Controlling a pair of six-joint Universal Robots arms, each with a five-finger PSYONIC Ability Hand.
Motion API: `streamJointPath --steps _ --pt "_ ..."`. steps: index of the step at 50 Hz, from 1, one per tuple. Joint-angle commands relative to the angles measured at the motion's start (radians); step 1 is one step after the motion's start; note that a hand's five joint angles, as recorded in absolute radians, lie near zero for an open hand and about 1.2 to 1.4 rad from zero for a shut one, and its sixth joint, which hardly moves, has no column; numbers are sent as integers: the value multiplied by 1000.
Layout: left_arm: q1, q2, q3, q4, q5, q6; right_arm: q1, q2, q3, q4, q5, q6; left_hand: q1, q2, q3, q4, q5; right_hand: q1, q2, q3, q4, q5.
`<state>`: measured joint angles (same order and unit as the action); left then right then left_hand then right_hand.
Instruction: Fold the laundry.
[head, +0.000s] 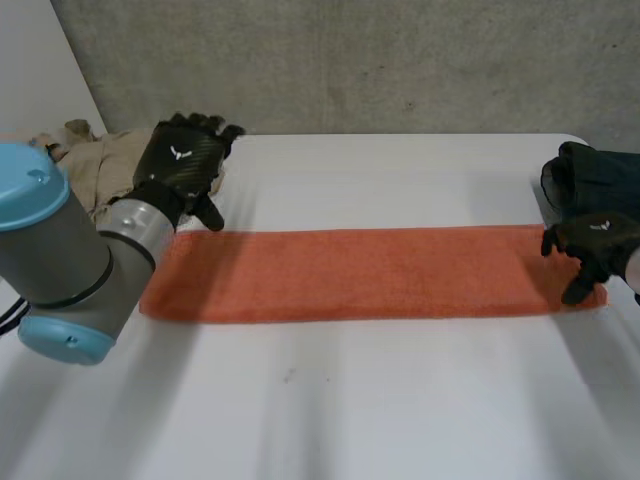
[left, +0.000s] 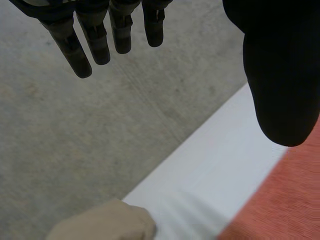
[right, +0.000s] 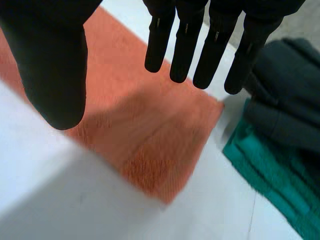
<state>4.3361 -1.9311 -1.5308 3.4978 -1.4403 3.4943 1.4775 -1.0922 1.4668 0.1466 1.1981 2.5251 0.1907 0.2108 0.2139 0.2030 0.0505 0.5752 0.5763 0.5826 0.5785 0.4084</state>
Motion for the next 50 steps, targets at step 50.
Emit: streamJointPath --steps 50 --pt "60 181 -127 -3 54 -58 740 222 -45 -725 -198 -460 -16 -36 -39 -28 -50 821 820 814 818 813"
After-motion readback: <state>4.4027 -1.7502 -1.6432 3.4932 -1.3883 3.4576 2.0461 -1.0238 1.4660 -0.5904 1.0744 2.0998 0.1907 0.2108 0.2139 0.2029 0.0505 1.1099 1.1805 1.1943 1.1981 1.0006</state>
